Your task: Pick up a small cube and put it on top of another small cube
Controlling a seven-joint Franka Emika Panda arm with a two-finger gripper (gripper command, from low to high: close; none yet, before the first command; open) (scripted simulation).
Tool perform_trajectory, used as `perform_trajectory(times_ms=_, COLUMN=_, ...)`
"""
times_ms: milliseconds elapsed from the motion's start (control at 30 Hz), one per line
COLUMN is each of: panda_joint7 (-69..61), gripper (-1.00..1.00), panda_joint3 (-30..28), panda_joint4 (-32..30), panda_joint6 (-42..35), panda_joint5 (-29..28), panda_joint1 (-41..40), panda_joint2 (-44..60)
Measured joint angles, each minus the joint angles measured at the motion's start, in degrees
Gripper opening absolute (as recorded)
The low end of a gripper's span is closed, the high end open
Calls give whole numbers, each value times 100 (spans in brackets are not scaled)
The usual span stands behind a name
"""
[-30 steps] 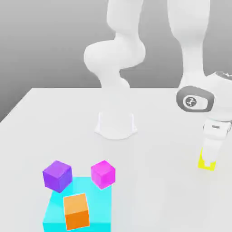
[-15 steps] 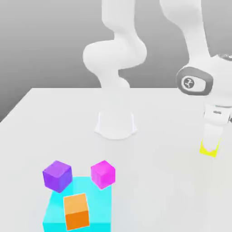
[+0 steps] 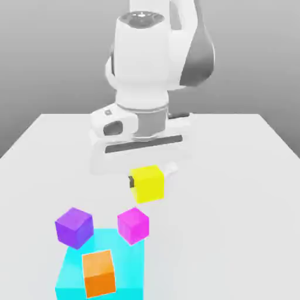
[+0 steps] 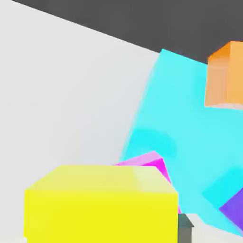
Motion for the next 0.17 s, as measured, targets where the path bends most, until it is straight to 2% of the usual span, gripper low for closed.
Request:
perform_trajectory(times_ms=33, panda_joint7=-15, gripper=-100, panda_joint3=-15, panda_joint4=-49, panda_joint6=227, panda_joint5=13, panda_joint1=-7, panda_joint2=179)
perform_trajectory(times_ms=67, panda_joint7=-25, gripper=100, panda_joint3=-23, panda_joint4=-93, panda_joint6=432, panda_joint5=21, panda_joint1=-11, panda_joint2=340)
perform_trajectory(times_ms=167, panda_joint7=-25, gripper=100, panda_joint3=-23, panda_joint4=-93, panda_joint6=432, panda_joint5=21, panda_joint1=-11, panda_joint2=340)
